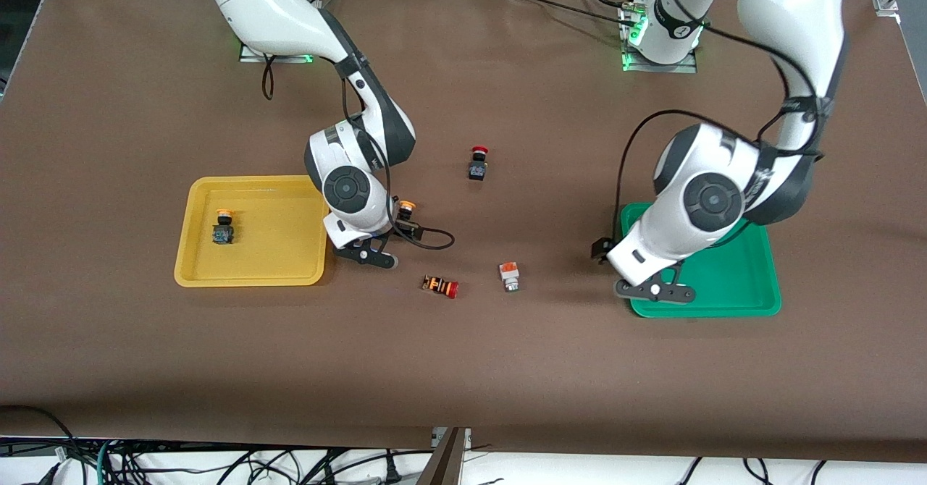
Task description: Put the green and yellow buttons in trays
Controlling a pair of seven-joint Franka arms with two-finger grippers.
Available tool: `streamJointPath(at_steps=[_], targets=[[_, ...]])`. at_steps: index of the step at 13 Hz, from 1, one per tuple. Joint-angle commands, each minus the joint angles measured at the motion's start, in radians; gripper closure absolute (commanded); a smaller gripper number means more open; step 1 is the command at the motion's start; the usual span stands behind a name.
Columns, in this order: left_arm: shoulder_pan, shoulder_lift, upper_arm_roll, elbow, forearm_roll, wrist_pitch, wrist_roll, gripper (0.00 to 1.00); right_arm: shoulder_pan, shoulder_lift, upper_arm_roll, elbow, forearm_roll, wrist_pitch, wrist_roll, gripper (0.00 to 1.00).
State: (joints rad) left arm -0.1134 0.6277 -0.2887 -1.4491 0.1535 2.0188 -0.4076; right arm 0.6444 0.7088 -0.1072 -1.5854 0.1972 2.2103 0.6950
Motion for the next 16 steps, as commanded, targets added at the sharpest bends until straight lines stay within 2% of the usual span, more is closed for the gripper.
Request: streamJointPath(at_steps=[1,3,5,6,7,8,9,14,16], targets=[[-0.072,0.127,0.005,0.148,-0.034,0.013,-0.147,0.0,0.015,0.035,0.001,0.025,0.021,0.009,0.015,0.0],[-0.141,0.168,0.009,0.142,-0.09,0.11,-0.229,0.0,0.021,0.049,0.001,0.024,0.015,0.009,0.012,0.0],[-0.19,0.205,0.017,0.135,-0.081,0.211,-0.299,0.0,0.024,0.049,0.001,0.021,0.01,0.008,-0.002,0.03],[-0.202,0.234,0.017,0.138,-0.08,0.26,-0.315,0.0,0.024,0.05,0.001,0.018,0.01,0.008,-0.005,0.24],[-0.224,0.244,0.029,0.135,-0.068,0.288,-0.318,0.0,0.024,0.054,0.001,0.018,0.01,0.008,-0.008,0.65],[-0.248,0.254,0.057,0.131,-0.03,0.296,-0.318,0.0,0.024,0.054,0.001,0.019,0.01,0.008,-0.02,0.91],[-0.265,0.271,0.065,0.131,-0.005,0.296,-0.321,0.0,0.024,0.051,0.001,0.019,0.01,0.006,-0.053,1.0],[-0.293,0.3,0.068,0.131,0.004,0.301,-0.355,0.02,0.009,0.018,-0.008,0.025,0.011,-0.03,-0.119,1.0],[-0.293,0.308,0.082,0.131,0.006,0.334,-0.336,0.28,-0.06,-0.017,-0.009,0.07,0.018,-0.157,-0.222,1.0]])
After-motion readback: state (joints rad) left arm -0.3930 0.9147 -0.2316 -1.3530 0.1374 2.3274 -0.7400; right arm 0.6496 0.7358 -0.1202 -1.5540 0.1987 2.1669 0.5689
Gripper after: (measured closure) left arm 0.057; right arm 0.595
